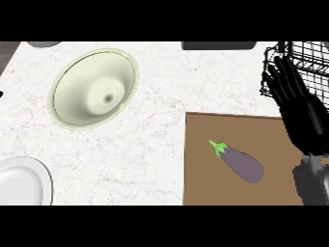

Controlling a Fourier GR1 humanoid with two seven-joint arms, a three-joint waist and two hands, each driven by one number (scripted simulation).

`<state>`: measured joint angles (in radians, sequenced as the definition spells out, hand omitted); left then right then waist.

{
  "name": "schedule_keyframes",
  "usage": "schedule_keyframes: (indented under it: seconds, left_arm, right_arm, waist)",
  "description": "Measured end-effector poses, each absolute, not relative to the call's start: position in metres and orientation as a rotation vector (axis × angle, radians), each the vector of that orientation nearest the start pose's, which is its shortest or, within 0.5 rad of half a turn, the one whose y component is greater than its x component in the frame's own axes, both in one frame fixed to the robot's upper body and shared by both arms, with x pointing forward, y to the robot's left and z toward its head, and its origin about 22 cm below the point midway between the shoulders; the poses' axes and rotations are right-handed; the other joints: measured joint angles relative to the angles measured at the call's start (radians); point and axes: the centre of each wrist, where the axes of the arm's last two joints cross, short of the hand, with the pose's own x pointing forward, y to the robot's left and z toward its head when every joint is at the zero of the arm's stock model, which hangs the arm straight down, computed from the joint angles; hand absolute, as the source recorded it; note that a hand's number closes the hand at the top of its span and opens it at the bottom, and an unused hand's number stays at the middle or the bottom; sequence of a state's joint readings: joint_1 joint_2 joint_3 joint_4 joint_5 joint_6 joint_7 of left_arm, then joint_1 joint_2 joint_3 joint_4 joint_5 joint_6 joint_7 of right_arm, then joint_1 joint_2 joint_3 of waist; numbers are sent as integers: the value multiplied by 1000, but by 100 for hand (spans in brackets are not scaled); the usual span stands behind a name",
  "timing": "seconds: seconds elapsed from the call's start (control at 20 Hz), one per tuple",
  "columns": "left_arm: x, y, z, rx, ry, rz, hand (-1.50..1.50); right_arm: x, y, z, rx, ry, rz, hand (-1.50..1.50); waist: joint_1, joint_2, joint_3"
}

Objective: Pick the eggplant from the tray and place it in the tiered basket

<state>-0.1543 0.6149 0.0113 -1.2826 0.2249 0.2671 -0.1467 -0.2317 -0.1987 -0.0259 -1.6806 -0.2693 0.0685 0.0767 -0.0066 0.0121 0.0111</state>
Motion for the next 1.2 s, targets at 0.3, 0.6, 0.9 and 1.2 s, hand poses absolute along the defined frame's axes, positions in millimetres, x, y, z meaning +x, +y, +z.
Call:
schedule_keyframes:
  seconds: [0.3,0.6,0.9,1.2]
  left_arm:
    - [265,344,2,435,-1490,-82,0]
    - [244,294,-42,288,-1351,-52,0]
    - [229,258,-52,260,-1340,-39,0]
    - [225,252,-54,272,-1332,-27,0]
  right_arm:
    - [300,-231,134,-91,-1772,684,150]
    - [308,-228,165,-696,-1716,788,-150]
    - [296,-160,179,-799,-1629,924,-150]
    - [282,-113,171,-897,-1260,1212,-150]
  waist:
    - [45,-5,-21]
    - [24,-14,-22]
    - [19,-19,-12]
    - [14,-25,-14]
